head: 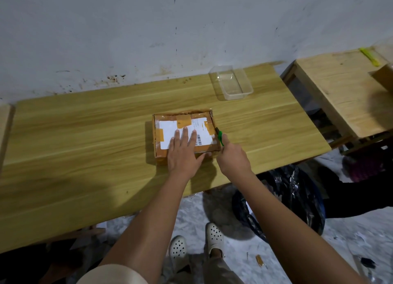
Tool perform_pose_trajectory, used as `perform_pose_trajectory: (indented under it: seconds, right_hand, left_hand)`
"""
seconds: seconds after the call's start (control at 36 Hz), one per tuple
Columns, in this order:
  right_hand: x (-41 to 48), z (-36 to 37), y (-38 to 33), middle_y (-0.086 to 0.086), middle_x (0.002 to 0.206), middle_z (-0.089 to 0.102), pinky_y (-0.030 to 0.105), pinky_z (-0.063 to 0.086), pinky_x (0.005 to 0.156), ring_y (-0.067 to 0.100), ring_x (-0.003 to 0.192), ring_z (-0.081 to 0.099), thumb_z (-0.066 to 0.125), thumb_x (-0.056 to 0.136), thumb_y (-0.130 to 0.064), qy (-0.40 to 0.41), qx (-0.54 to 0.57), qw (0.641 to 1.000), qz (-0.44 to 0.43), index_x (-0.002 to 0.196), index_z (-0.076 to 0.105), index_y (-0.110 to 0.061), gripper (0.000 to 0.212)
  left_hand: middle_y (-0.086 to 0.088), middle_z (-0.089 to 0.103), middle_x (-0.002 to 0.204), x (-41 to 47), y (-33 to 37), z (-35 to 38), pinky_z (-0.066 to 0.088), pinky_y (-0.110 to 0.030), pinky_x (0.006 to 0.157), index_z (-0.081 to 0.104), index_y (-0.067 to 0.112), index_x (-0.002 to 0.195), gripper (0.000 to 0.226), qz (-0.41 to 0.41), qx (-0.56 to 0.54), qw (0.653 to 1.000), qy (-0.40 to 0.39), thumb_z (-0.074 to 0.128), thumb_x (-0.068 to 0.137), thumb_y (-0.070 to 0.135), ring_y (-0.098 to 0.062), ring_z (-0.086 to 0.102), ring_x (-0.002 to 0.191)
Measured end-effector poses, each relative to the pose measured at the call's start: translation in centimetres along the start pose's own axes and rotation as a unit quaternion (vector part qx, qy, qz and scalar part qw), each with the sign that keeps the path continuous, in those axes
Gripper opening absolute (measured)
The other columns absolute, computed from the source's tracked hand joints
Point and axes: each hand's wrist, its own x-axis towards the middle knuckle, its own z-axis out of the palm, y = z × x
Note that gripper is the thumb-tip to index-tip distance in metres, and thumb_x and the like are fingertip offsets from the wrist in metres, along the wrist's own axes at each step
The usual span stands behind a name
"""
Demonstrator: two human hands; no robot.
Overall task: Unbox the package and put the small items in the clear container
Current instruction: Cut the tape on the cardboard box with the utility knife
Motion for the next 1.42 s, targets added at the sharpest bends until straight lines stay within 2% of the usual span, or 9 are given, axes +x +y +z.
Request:
perform_pose_trajectory:
  seconds: [0.44, 0.56, 0.69, 0.83, 1.0, 1.08, 1.19, 1.31, 1.42]
  right_hand:
    - [-0.6, -1.0, 1.1, 0.014, 0.084, 0.053, 0.036, 0.039, 0.061, 0.03, 0.074, 0.051, 0.036, 0.092, -0.01, -0.006, 0.031, 1.0, 0.001, 0.14, 0.032, -0.018, 0.048]
    - [-0.7, -0.5, 2.2, 0.01, 0.081, 0.056, 0.027, 0.037, 0.048, 0.017, 0.054, 0.047, 0.037, 0.096, -0.013, 0.001, 0.145, 0.989, 0.014, 0.141, 0.036, -0.022, 0.046]
    - [-0.8, -0.4, 3.3, -0.001, 0.058, 0.045, 0.023, 0.033, 0.037, 0.012, 0.042, 0.036, 0.046, 0.096, -0.021, 0.059, 0.358, 0.929, 0.073, 0.138, 0.04, -0.027, 0.043]
    - [0.2, -0.2, 3.6, 0.001, 0.052, 0.041, 0.024, 0.033, 0.038, 0.013, 0.039, 0.034, 0.049, 0.095, -0.026, 0.055, 0.401, 0.911, 0.084, 0.137, 0.043, -0.028, 0.042]
    - [0.6, 1.1, 3.7, 0.004, 0.054, 0.04, 0.026, 0.032, 0.039, 0.016, 0.042, 0.033, 0.04, 0.099, -0.017, 0.004, 0.439, 0.895, 0.086, 0.14, 0.036, -0.028, 0.043]
    - [0.7, 1.8, 3.5, 0.004, 0.057, 0.04, 0.026, 0.033, 0.043, 0.015, 0.045, 0.034, 0.033, 0.1, -0.012, -0.016, 0.445, 0.891, 0.086, 0.143, 0.029, -0.029, 0.047]
    - [0.9, 2.1, 3.5, 0.004, 0.061, 0.04, 0.028, 0.035, 0.046, 0.016, 0.05, 0.035, 0.029, 0.1, -0.01, -0.036, 0.458, 0.885, 0.076, 0.145, 0.023, -0.031, 0.05]
    - [1.2, 2.1, 3.8, 0.004, 0.063, 0.042, 0.031, 0.036, 0.05, 0.016, 0.051, 0.037, 0.031, 0.101, -0.014, -0.045, 0.471, 0.879, 0.062, 0.146, 0.02, -0.033, 0.05]
    - [1.8, 1.9, 4.0, 0.004, 0.065, 0.042, 0.03, 0.036, 0.048, 0.015, 0.05, 0.036, 0.031, 0.099, -0.008, -0.053, 0.491, 0.866, 0.075, 0.146, 0.02, -0.033, 0.054]
  left_hand:
    - [-0.003, -0.004, 0.159, 0.3, 0.4, -0.4, 0.0, -0.04, 0.118, 0.001, 0.026, 0.148, 0.085, -0.002, -0.014, 1.0, 0.003, 0.031, 0.083, 0.072, -0.025, -0.009, 0.145]
    - [-0.002, -0.005, 0.159, 0.2, 0.1, -0.3, -0.001, -0.04, 0.118, 0.001, 0.027, 0.148, 0.088, -0.001, -0.023, 1.0, -0.004, 0.029, 0.08, 0.076, -0.025, -0.01, 0.145]
    - [-0.002, -0.006, 0.158, -0.1, -0.8, -0.3, -0.002, -0.039, 0.117, 0.0, 0.027, 0.148, 0.09, 0.026, -0.019, 0.999, -0.007, 0.026, 0.078, 0.078, -0.023, -0.011, 0.145]
    - [-0.001, -0.004, 0.158, -0.6, -2.6, -0.7, -0.002, -0.036, 0.118, 0.002, 0.023, 0.148, 0.075, 0.073, -0.018, 0.997, 0.004, 0.016, 0.088, 0.065, -0.018, -0.008, 0.146]
    - [-0.011, -0.006, 0.157, -1.8, -3.5, -0.9, -0.008, -0.034, 0.116, 0.003, 0.009, 0.148, 0.068, -0.074, -0.054, 0.993, 0.07, 0.018, 0.096, 0.051, -0.022, -0.011, 0.145]
    - [-0.018, -0.014, 0.155, -2.7, -3.3, -1.1, -0.011, -0.035, 0.114, -0.004, 0.0, 0.146, 0.087, -0.187, -0.129, 0.968, 0.11, 0.031, 0.091, 0.058, -0.027, -0.018, 0.143]
    - [-0.023, -0.02, 0.152, -3.0, -2.9, -1.3, -0.008, -0.04, 0.116, -0.011, -0.005, 0.143, 0.117, -0.32, -0.309, 0.888, 0.12, 0.058, 0.076, 0.062, -0.032, -0.021, 0.142]
    - [-0.016, -0.024, 0.153, -2.8, -2.0, -1.7, 0.015, -0.032, 0.115, -0.014, -0.002, 0.144, 0.114, -0.319, -0.449, 0.822, 0.142, 0.069, 0.078, 0.042, -0.029, -0.004, 0.145]
    - [-0.012, -0.021, 0.155, -2.7, -2.1, -1.8, 0.02, -0.027, 0.112, -0.013, 0.002, 0.145, 0.111, -0.307, -0.474, 0.811, 0.154, 0.068, 0.08, 0.039, -0.025, 0.004, 0.145]
